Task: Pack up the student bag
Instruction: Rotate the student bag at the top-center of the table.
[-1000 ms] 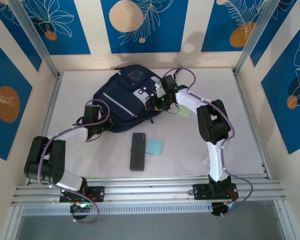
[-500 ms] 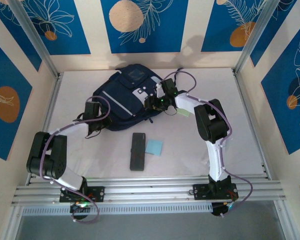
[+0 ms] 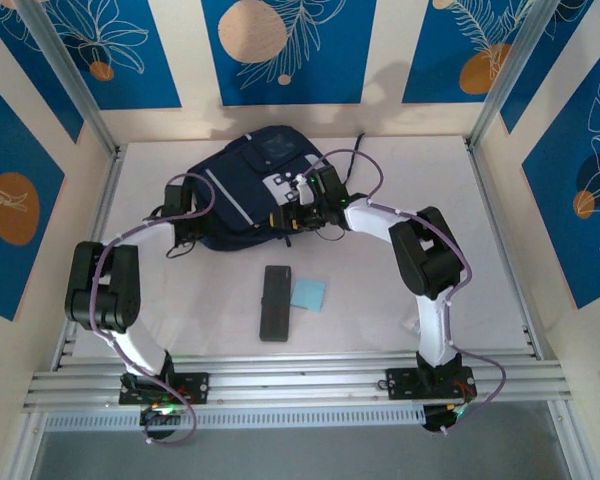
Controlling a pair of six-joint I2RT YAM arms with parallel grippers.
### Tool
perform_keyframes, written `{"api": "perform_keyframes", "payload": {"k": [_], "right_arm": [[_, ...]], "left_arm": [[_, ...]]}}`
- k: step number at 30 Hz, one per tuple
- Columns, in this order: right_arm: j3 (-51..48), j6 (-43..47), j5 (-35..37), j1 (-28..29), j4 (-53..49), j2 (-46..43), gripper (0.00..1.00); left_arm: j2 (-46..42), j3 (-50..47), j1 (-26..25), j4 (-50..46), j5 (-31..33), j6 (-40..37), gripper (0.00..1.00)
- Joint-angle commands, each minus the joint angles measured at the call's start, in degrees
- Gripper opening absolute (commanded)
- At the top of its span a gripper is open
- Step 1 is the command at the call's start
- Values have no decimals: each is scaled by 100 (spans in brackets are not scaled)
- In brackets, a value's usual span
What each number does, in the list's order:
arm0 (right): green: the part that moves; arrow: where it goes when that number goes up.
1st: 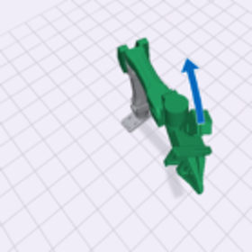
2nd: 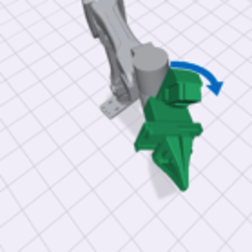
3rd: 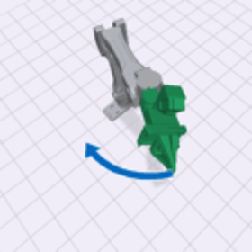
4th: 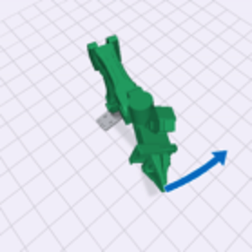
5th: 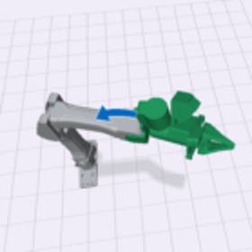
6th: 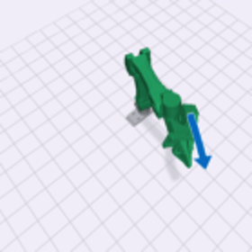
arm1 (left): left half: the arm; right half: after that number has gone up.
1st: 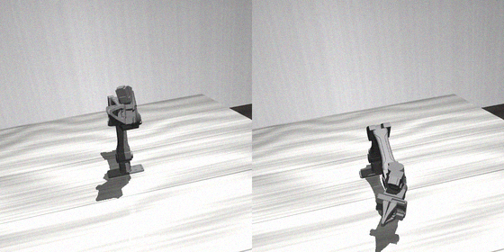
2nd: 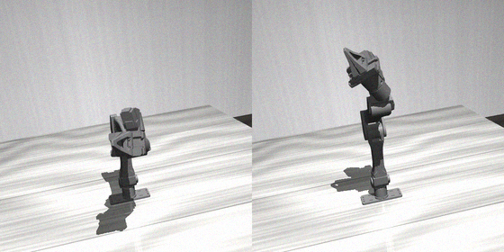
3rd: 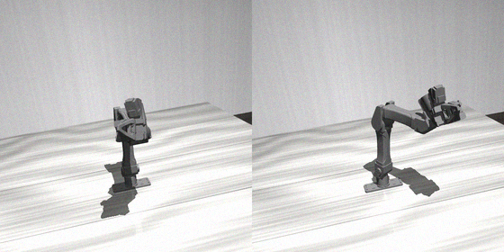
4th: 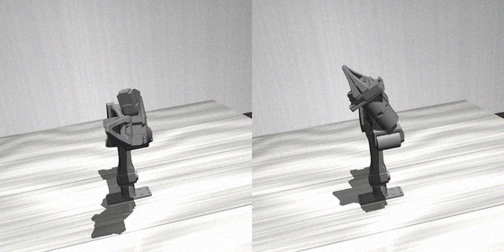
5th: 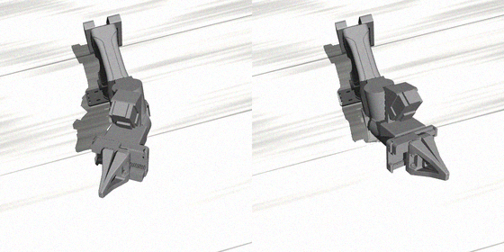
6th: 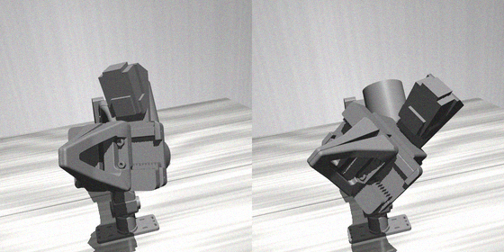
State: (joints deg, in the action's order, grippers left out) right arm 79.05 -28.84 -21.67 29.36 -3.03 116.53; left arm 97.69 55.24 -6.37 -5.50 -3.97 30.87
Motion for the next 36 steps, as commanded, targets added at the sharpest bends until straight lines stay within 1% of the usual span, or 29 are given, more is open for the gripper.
{"api": "perform_keyframes", "payload": {"k": [1, 6, 9, 12, 16, 20, 22, 24, 28, 31, 35, 36], "right_arm": [[81, 127, 431, -179, -312, -192, 65], [516, 232, 931, -356, -583, 118, 68], [865, 332, 1108, -388, -730, 431, 69], [1171, 298, 970, -372, -802, 765, 69], [1448, 291, 914, -194, -935, 1109, 69], [1478, 151, 654, -42, -894, 1232, 69], [1456, -6, 273, 47, -803, 1170, 68], [1350, -85, 83, 183, -669, 977, 68], [1180, -172, -84, 475, -586, 459, 68], [1083, -196, -151, 591, -696, 124, 68], [710, -439, -491, 614, -508, -267, 68], [638, -427, -473, 608, -541, -330, 68]], "left_arm": [[139, 260, 33, 161, -201, -144, 0], [163, 174, 41, 137, -209, -156, 0], [146, 111, 39, 129, -265, -152, 0], [128, 74, 40, 119, -345, -134, 0], [90, 61, 39, 93, -454, -86, 0], [62, 83, 39, 75, -517, -61, 0], [58, 100, 40, 75, -543, -46, 0], [71, 106, 39, 82, -537, -38, 0], [83, 94, 39, 75, -469, -35, 0], [93, 117, 39, 19, -400, -77, 0], [67, 192, 48, -172, -179, -240, 0], [51, 217, 48, -235, -114, -279, 0]]}}
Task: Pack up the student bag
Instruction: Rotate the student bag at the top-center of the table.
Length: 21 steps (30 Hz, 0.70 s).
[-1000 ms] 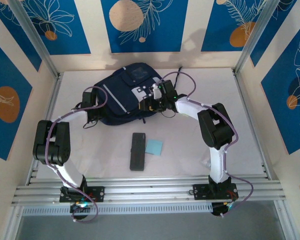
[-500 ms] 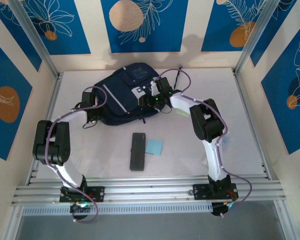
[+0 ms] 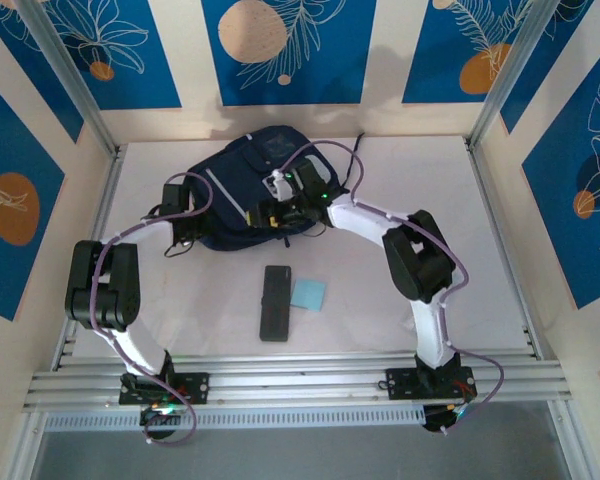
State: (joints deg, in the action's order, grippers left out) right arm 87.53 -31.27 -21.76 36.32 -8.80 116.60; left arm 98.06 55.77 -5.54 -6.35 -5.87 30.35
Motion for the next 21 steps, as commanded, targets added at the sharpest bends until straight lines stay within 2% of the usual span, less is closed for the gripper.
{"api": "perform_keyframes", "payload": {"k": [1, 2, 5, 7, 10, 16, 21], "right_arm": [[-280, -126, -347, -117, -63, -406, 68], [-345, -71, -215, -147, -137, -456, 68], [-590, -53, 186, -381, -257, -627, 67], [-732, -119, 707, -587, -414, -699, 68], [-810, -380, 1227, -954, -614, -641, 66], [-1036, -1035, 1225, -1615, -157, -301, 63], [-1107, -1594, 961, -1873, 445, 76, 62]], "left_arm": [[-4, 195, -27, -226, 138, -269, 0], [-26, 218, -26, -277, 191, -304, 3], [-135, 297, -26, -480, 333, -408, 26], [-255, 400, -26, -746, 368, -503, 35], [-543, 563, -44, -1217, 376, -667, 40], [-1243, 593, -197, -1617, -171, -560, 46], [-1377, 396, -536, -1117, -866, 112, 48]]}}
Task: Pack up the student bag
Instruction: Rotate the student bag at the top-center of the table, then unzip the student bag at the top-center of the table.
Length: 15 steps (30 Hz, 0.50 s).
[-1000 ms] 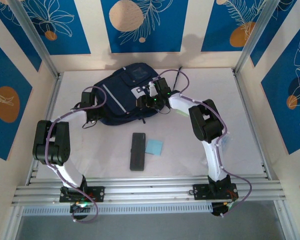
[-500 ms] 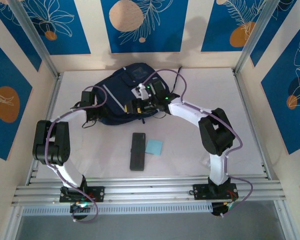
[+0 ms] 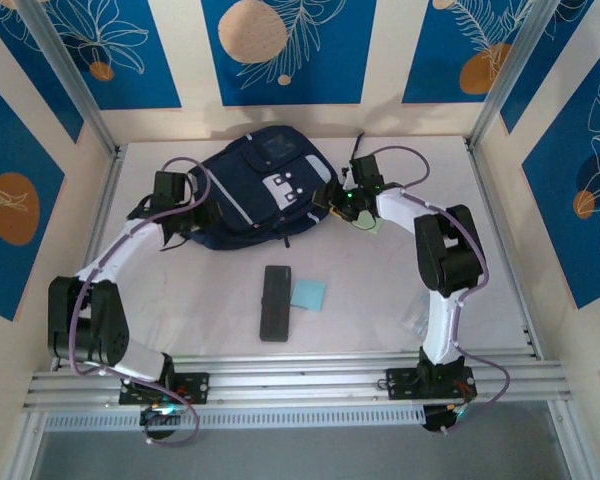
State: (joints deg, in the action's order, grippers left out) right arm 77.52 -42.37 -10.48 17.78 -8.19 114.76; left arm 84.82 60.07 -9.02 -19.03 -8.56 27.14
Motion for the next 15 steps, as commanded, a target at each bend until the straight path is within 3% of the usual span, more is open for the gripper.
{"api": "perform_keyframes", "payload": {"k": [1, 8, 15], "right_arm": [[-77, -574, -242, -21, 497, 369, 60], [73, -1059, -357, 37, 893, 903, 52], [-214, -1325, -203, 153, 1066, 917, 51]], "left_arm": [[-30, -101, -267, 388, -734, 643, 48], [597, -232, -898, 1806, -1094, 1839, 48], [1566, -61, -1494, 2554, -810, 2658, 49]]}}
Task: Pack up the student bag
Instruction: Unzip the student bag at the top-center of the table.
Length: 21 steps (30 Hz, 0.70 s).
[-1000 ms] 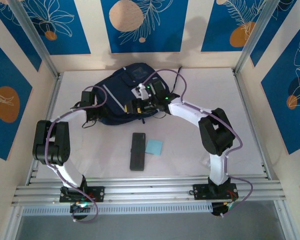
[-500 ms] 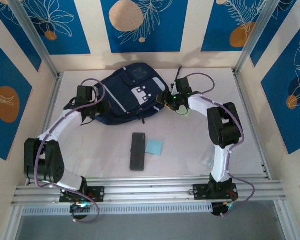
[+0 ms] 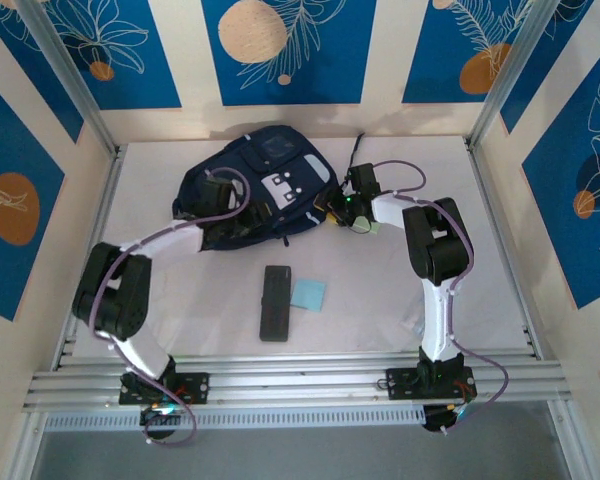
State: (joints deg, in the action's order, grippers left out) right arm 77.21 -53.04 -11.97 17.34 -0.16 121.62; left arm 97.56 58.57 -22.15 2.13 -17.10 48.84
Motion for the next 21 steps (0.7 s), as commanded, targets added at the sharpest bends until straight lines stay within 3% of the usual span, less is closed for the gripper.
{"api": "perform_keyframes", "payload": {"k": [1, 11, 21], "right_arm": [[-244, -314, -80, 208, 330, 230, 51], [-322, -390, -160, 331, 420, 189, 50], [-213, -289, -147, 445, 183, 224, 49]], "left_arm": [[433, 155, -239, 475, 110, 520, 49], [936, 278, -438, 580, 1374, 528, 47], [1551, 782, -527, 1266, 1012, 818, 41]]}}
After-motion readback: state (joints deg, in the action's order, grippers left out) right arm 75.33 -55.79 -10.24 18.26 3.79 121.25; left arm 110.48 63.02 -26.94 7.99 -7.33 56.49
